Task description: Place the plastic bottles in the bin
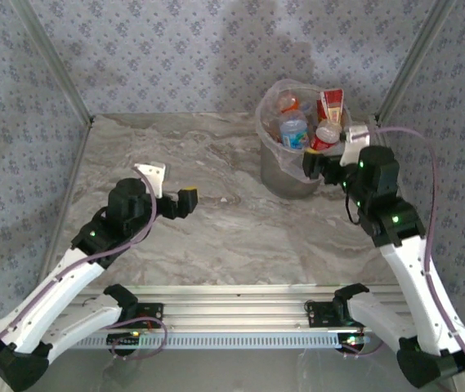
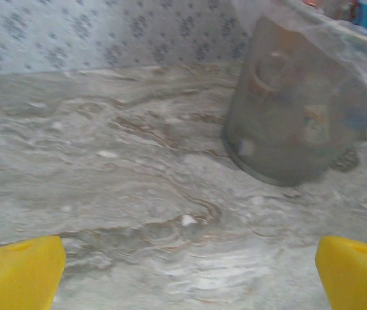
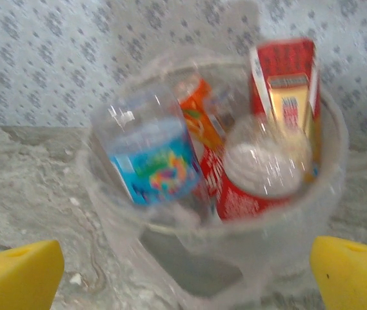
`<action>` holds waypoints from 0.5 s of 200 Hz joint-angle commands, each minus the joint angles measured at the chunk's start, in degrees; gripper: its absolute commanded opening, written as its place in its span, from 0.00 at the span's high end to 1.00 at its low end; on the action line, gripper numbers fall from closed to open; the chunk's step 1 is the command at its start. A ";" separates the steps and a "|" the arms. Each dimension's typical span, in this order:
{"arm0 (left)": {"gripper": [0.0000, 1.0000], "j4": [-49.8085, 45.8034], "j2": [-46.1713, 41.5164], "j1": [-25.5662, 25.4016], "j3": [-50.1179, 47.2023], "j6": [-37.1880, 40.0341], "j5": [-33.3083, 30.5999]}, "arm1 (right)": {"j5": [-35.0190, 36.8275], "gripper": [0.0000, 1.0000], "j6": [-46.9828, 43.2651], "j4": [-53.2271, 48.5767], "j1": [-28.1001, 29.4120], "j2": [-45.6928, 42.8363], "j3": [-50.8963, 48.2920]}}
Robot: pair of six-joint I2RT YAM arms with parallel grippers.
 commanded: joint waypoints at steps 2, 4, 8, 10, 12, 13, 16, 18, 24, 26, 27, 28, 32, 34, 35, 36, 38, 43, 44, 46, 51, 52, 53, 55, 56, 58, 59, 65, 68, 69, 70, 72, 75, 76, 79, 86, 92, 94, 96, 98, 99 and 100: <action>0.00 -0.28 -3.07 1.66 -3.96 4.16 -6.87 | 5.54 0.00 1.26 3.84 -0.43 -4.95 -8.70; 0.00 -0.02 -3.34 1.76 -4.47 4.28 -7.62 | 5.78 0.00 1.29 4.67 -0.40 -5.85 -10.23; 0.00 0.41 -4.03 1.96 -5.36 4.28 -9.02 | 5.79 0.00 1.45 5.71 -0.46 -6.82 -12.15; 0.00 0.65 -4.48 2.05 -5.85 4.33 -9.73 | 5.84 0.00 1.52 6.34 -0.51 -7.53 -13.27; 0.00 0.87 -4.79 2.12 -6.32 4.34 -10.40 | 5.94 0.00 1.62 6.96 -0.48 -7.91 -14.28; 0.00 0.95 -5.01 2.19 -6.58 4.34 -10.68 | 5.94 0.00 1.68 7.23 -0.52 -8.14 -14.80; 0.00 1.50 -5.58 2.45 -7.36 4.61 -11.46 | 5.94 0.00 1.91 8.17 -0.53 -9.25 -16.24; 0.00 1.92 -5.99 2.64 -7.91 4.92 -12.01 | 5.94 0.00 2.00 8.49 -0.55 -9.57 -16.48; 0.00 2.93 -7.15 3.37 -9.47 5.88 -13.27 | 6.05 0.00 2.78 10.33 -0.68 -11.28 -19.76; 0.00 3.22 -7.59 3.57 -10.02 6.16 -13.74 | 6.09 0.00 2.88 10.50 -0.67 -11.50 -20.13; 0.00 3.31 -7.77 3.71 -10.23 6.35 -13.94 | 6.06 0.00 3.02 10.71 -0.70 -11.70 -20.54; 0.00 3.44 -7.90 3.78 -10.46 6.49 -14.17 | 6.05 0.00 3.13 10.90 -0.76 -11.89 -20.96; 0.00 4.11 -8.73 4.32 -11.42 6.91 -15.05 | 6.11 0.00 3.40 11.57 -0.84 -12.58 -22.27; 0.00 4.39 -9.11 4.56 -11.82 7.14 -15.59 | 6.14 0.00 3.54 11.83 -0.91 -12.84 -22.90; 0.00 4.51 -9.27 4.73 -12.01 7.24 -15.74 | 6.22 0.00 3.61 11.99 -0.91 -12.98 -23.24; 0.00 4.62 -9.44 4.86 -12.23 7.33 -15.95 | 6.26 0.00 3.64 12.07 -0.91 -13.10 -23.54; 0.00 4.85 -9.77 5.13 -12.69 7.51 -16.23 | 6.40 0.00 3.67 12.41 -1.00 -13.25 -23.96; 0.00 5.47 -10.55 5.95 -13.81 7.84 -16.76 | 7.20 0.00 3.58 13.18 -1.20 -13.55 -25.50; 0.00 5.58 -10.70 6.13 -14.01 7.94 -16.85 | 7.41 0.00 3.50 13.37 -1.19 -13.56 -25.64; 0.00 5.86 -10.98 6.44 -14.36 7.97 -16.99 | 7.83 0.00 3.15 13.73 -1.24 -13.59 -26.20; 0.00 6.33 -11.49 7.17 -15.33 7.91 -17.36 | 8.96 0.00 2.54 14.62 -1.22 -13.54 -27.79; 0.00 6.45 -11.56 7.35 -15.48 7.84 -17.46 | 9.08 0.00 2.45 14.79 -1.29 -13.55 -28.10; 0.00 6.55 -11.69 7.49 -15.68 7.76 -17.55 | 9.31 0.00 2.36 14.92 -1.27 -13.52 -28.39; 0.00 6.72 -11.85 7.76 -16.01 7.60 -17.67 | 10.13 0.00 2.25 15.32 -1.33 -13.49 -28.93; 0.00 6.77 -11.87 7.87 -16.17 7.55 -17.66 | 10.32 0.00 2.22 15.49 -1.30 -13.44 -29.24; 0.00 6.99 -11.96 8.06 -16.46 7.45 -17.74 | 11.26 0.00 2.19 15.91 -1.27 -13.36 -29.87; 0.00 7.13 -12.06 8.24 -16.65 7.39 -17.78 | 11.63 0.00 2.19 16.09 -1.27 -13.33 -30.24; 0.00 7.96 -12.16 8.93 -17.82 7.10 -18.21 | 13.63 0.00 1.83 17.63 -1.38 -13.15 -32.36; 0.00 8.38 -12.16 9.29 -18.42 6.82 -18.92 | 14.41 0.00 1.49 19.05 -1.35 -13.07 -33.49; 0.00 8.57 -12.16 9.34 -18.65 6.64 -19.16 | 14.75 0.00 1.27 19.47 -1.35 -13.01 -33.89; 0.00 8.67 -12.16 9.40 -18.76 6.59 -19.37 | 15.05 0.00 1.07 19.94 -1.40 -12.98 -34.27; 0.00 8.91 -12.05 9.63 -19.24 6.40 -19.84 | 15.54 0.00 0.76 20.91 -1.43 -12.89 -35.06; 0.00 9.30 -11.95 9.99 -19.83 6.17 -20.53 | 16.21 0.00 0.44 22.32 -1.51 -12.75 -36.26; 0.00 9.43 -11.93 10.08 -20.05 6.14 -20.71 | 16.31 0.00 0.34 22.82 -1.52 -12.72 -36.65; 0.00 9.85 -11.76 10.47 -20.69 5.98 -21.18 | 16.90 0.00 0.03 24.29 -1.59 -12.55 -37.88; 0.00 10.46 -11.36 11.45 -21.75 5.57 -22.35 | 17.83 0.00 -0.98 28.28 -1.90 -12.07 -40.82; 0.00 10.85 -10.93 12.42 -22.61 5.36 -23.07 | 18.27 0.00 -2.16 31.97 -2.25 -11.46 -43.09; 0.00 10.95 -10.76 12.67 -22.88 5.37 -23.27 | 18.43 0.00 -2.48 33.08 -2.48 -11.28 -43.79; 0.00 11.29 -10.69 13.04 -23.17 5.39 -23.38 | 18.47 0.00 -2.72 34.12 -2.60 -11.09 -44.69; 0.00 11.59 -10.56 13.31 -23.48 5.35 -23.43 | 18.57 0.00 -2.86 35.13 -2.72 -10.82 -45.29; 0.00 11.72 -10.44 13.50 -23.64 5.33 -23.44 | 18.58 0.00 -2.98 35.64 -2.83 -10.65 -45.42; 0.00 11.91 -10.38 13.68 -23.80 5.37 -23.40 | 18.59 0.00 -3.08 35.89 -2.88 -10.57 -45.79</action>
